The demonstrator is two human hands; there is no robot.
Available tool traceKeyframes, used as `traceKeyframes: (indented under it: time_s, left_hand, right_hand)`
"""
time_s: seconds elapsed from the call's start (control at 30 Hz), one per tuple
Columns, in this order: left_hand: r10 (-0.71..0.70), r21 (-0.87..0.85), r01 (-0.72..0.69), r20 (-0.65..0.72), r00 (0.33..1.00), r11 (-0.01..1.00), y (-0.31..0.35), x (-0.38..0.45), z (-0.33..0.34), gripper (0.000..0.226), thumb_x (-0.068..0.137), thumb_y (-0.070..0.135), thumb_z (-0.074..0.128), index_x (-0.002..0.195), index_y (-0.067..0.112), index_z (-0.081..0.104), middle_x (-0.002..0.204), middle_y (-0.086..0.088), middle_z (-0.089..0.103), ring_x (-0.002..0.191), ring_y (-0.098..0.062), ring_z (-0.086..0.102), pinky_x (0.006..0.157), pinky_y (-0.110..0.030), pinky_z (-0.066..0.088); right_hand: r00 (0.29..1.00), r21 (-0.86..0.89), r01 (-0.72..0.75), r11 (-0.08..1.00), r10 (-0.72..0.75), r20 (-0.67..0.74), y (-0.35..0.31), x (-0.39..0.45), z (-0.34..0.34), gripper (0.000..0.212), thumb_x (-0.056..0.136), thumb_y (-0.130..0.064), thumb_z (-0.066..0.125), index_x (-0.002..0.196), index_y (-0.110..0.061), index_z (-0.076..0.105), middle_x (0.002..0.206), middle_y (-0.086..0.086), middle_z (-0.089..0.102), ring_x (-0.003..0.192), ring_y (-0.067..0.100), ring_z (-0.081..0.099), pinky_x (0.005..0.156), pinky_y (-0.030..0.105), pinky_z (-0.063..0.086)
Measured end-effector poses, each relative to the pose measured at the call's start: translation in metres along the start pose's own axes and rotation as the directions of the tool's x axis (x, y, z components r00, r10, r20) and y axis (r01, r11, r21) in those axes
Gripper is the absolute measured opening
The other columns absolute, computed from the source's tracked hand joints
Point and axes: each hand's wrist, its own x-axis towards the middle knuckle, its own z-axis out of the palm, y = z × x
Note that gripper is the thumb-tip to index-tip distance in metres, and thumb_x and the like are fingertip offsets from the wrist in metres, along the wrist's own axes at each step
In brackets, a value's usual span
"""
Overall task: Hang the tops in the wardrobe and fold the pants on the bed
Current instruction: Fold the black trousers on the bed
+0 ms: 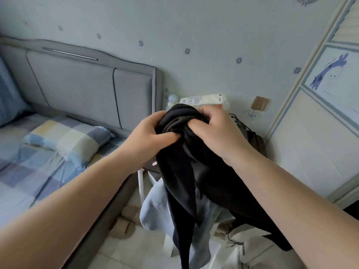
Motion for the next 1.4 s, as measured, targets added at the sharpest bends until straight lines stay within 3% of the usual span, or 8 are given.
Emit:
traceKeyframes:
  time_s: [0.13,0.33,0.43,0.57,0.87,1.17,1.3,1.4]
  left_hand:
    - [-0.025,-0.172,0.001,-0.142,0.990,0.985,0.010,-0.030,-0.055,0.035,0.070,0.000,0.054,0.100,0.010,0.068,0.083,-0.011,0.069,0.074,-0.022,0.066,0.067,-0.029,0.055]
    - [-0.037,-0.176,-0.018,-0.307,0.951,0.984,0.031,-0.083,-0.128,0.032,0.070,0.002,0.050,0.081,0.021,0.073,0.071,-0.006,0.066,0.066,-0.020,0.063,0.068,-0.034,0.054]
    - [-0.033,-0.186,-0.052,-0.427,0.904,0.981,0.041,-0.115,-0.172,0.029,0.070,0.006,0.050,0.073,0.024,0.072,0.066,0.000,0.064,0.060,-0.012,0.062,0.061,-0.026,0.052]
    - [-0.047,-0.229,-0.069,-0.465,0.884,0.971,0.049,-0.163,-0.229,0.029,0.072,0.005,0.052,0.087,0.020,0.072,0.079,-0.007,0.068,0.073,-0.018,0.067,0.069,-0.035,0.058]
    - [-0.346,-0.176,0.323,-0.121,0.931,0.930,0.063,-0.314,-0.367,0.067,0.061,0.018,0.089,0.119,0.010,0.056,0.117,-0.015,0.061,0.107,-0.025,0.060,0.091,-0.036,0.050]
    - [-0.394,-0.588,0.043,-0.485,0.780,0.808,0.079,-0.432,-0.462,0.094,0.064,0.082,0.051,0.127,0.013,0.061,0.131,-0.015,0.059,0.118,-0.031,0.059,0.093,-0.055,0.047]
    - [-0.374,-0.639,-0.086,-0.548,0.748,0.765,0.099,-0.469,-0.491,0.083,0.076,0.067,0.056,0.124,-0.001,0.060,0.134,-0.021,0.055,0.121,-0.032,0.056,0.090,-0.042,0.052]
    - [-0.394,-0.517,-0.108,-0.757,0.521,0.849,0.101,-0.487,-0.505,0.059,0.079,0.037,0.066,0.124,0.000,0.060,0.116,-0.018,0.067,0.099,-0.027,0.069,0.074,-0.034,0.058]
  right_hand:
    - [0.888,0.248,-0.036,0.968,-0.082,0.452,-0.023,0.012,0.022,0.036,0.071,-0.038,0.072,0.104,-0.024,0.065,0.094,0.002,0.071,0.092,0.015,0.068,0.088,0.035,0.055]
    - [0.621,-0.026,0.287,0.958,-0.165,0.766,-0.045,0.020,0.097,0.099,0.068,-0.031,0.082,0.145,-0.045,0.021,0.128,-0.026,0.050,0.119,-0.007,0.048,0.096,0.023,0.042]
    - [0.656,-0.295,0.380,0.876,-0.031,0.754,-0.057,0.020,0.134,0.102,0.066,-0.048,0.075,0.144,-0.051,0.010,0.130,-0.021,0.052,0.119,0.004,0.050,0.095,0.027,0.043]
    - [0.769,-0.402,0.514,0.758,-0.199,0.607,-0.087,0.016,0.187,0.036,0.081,-0.039,0.063,0.114,-0.030,0.054,0.101,-0.004,0.067,0.099,0.024,0.062,0.081,0.037,0.050]
    - [0.782,0.099,0.478,0.873,-0.474,0.405,-0.222,0.002,0.326,0.034,0.078,-0.009,0.062,0.105,-0.030,0.063,0.100,-0.006,0.068,0.097,0.019,0.061,0.087,0.036,0.047]
    - [0.396,0.358,0.764,0.537,-0.827,0.398,-0.321,-0.060,0.450,0.038,0.073,-0.014,0.052,0.108,-0.019,0.066,0.100,-0.003,0.058,0.099,0.008,0.056,0.089,0.018,0.041]
    - [0.108,0.324,0.900,0.290,-0.871,0.479,-0.339,-0.095,0.493,0.041,0.074,-0.004,0.060,0.112,-0.018,0.069,0.099,0.001,0.052,0.088,0.011,0.051,0.078,0.017,0.041]
    - [-0.036,0.374,0.908,0.191,-0.853,0.521,-0.351,-0.115,0.523,0.040,0.076,-0.005,0.064,0.113,-0.019,0.069,0.098,0.006,0.054,0.084,0.017,0.054,0.071,0.026,0.047]
